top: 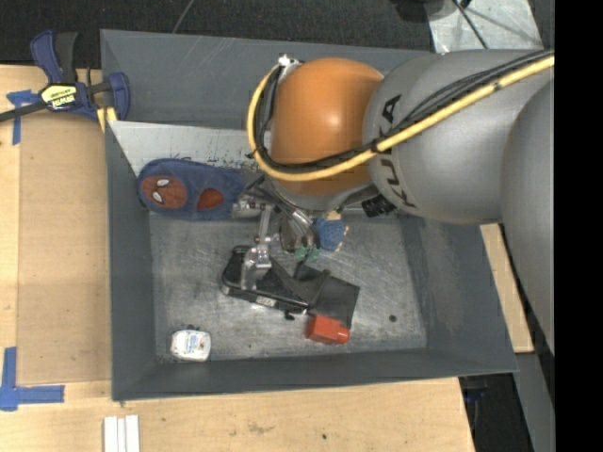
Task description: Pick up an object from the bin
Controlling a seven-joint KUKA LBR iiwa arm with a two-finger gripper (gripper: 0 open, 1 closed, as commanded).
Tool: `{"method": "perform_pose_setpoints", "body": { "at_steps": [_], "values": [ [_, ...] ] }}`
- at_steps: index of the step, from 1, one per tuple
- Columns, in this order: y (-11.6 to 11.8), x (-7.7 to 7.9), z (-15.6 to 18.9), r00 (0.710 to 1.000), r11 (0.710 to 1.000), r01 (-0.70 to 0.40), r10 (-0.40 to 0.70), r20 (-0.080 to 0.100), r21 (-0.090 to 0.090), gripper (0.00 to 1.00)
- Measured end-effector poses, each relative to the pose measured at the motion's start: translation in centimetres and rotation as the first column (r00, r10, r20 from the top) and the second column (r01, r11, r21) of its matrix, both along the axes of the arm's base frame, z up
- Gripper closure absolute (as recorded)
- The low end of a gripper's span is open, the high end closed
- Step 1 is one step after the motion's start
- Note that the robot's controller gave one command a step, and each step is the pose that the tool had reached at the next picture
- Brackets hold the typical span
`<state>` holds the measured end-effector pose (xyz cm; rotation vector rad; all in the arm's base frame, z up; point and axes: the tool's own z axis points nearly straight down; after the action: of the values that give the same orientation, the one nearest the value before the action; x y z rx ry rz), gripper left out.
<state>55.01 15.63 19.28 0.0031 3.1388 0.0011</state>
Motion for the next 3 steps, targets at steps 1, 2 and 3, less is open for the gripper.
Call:
{"method": "perform_pose_setpoints", "body": {
  "at_steps": [1, 2, 3],
  "values": [
    [-7.5, 2.1, -7.3, 0.995, 0.995, -0.099, 0.099, -0.003, 0.004, 0.0],
    [-6.6, 2.1, -7.4, 0.991, 0.991, -0.134, 0.134, 0.006, 0.0, 0.0],
    [-6.0, -3.5, -5.0, 0.951, 0.951, -0.308, 0.308, -0.002, -0.001, 0.0]
  ]
}}
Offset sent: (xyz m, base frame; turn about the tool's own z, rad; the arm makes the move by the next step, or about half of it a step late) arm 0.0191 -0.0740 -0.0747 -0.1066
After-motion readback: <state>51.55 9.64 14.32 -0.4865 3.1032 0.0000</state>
